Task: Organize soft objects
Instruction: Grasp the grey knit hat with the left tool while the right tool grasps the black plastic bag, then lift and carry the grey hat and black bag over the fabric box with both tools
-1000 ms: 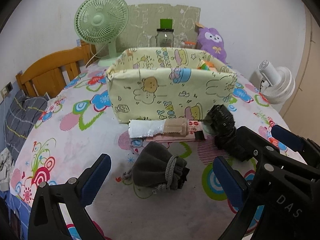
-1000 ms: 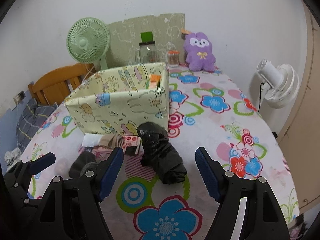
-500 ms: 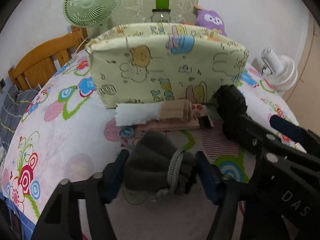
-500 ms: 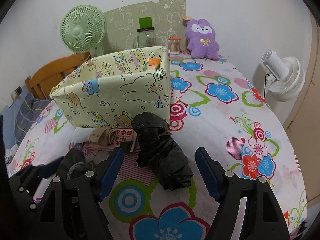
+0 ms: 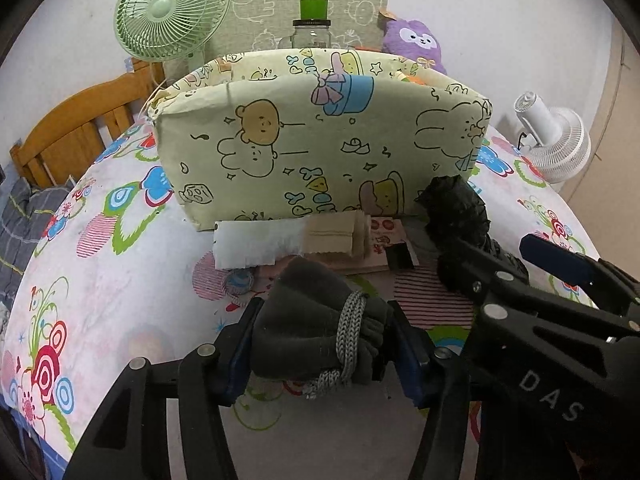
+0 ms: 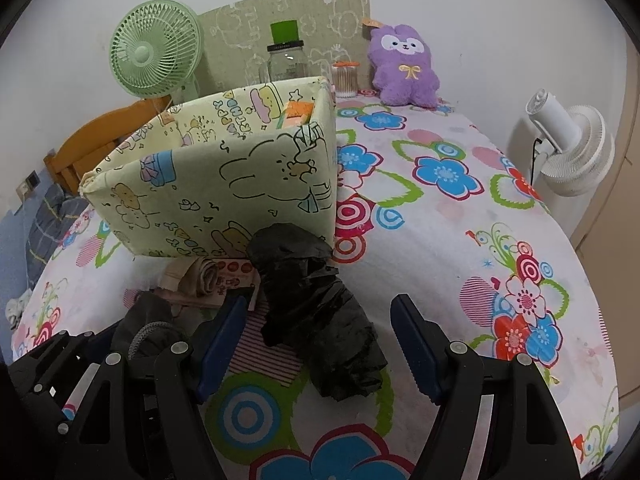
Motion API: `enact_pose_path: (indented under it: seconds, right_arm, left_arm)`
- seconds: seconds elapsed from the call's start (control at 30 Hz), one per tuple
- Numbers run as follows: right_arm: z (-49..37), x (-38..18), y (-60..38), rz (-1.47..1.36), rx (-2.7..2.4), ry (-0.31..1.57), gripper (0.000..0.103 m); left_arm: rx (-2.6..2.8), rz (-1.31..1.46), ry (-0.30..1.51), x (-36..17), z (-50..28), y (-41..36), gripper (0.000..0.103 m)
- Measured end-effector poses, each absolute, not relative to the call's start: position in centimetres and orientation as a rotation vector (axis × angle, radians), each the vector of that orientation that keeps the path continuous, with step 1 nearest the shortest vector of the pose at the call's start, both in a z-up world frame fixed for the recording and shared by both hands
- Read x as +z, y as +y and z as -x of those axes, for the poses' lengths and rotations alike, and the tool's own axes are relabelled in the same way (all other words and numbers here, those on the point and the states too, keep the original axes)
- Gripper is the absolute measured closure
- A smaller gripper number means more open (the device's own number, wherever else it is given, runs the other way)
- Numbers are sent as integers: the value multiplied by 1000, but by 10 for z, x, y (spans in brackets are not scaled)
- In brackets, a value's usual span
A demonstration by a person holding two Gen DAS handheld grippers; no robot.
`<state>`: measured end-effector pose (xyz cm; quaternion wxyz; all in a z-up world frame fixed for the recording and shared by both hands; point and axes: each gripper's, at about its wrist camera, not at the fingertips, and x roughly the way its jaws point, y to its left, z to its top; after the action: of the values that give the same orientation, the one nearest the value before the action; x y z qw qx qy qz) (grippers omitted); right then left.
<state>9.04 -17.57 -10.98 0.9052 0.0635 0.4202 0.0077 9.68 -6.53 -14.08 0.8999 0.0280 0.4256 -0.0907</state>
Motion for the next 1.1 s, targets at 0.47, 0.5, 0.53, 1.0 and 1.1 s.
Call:
enact_pose_path:
  seconds: [0.47,0.5,0.53,1.0,1.1]
  right_arm:
    - [-99,-123,-173,-147,38,932,50]
    - [-98,-122,-172,-149,43,931,51]
    - [-97,-121,-171,-149,48,930,51]
    - [-75,-96,-163,-156,65,876,52]
    - [-69,-89,-162,-152,64,862,52]
  left_arm:
    - [-187,-60,881,-142,-100,-66,42]
    - [-187,-60,881,-142,-100,-66,43]
    - [-187,-59,881,-142,-99,-66,43]
    - [-192,-43,831,-121,-80,-61,43]
    - [-190,-48,814,-115,-75,-62,43]
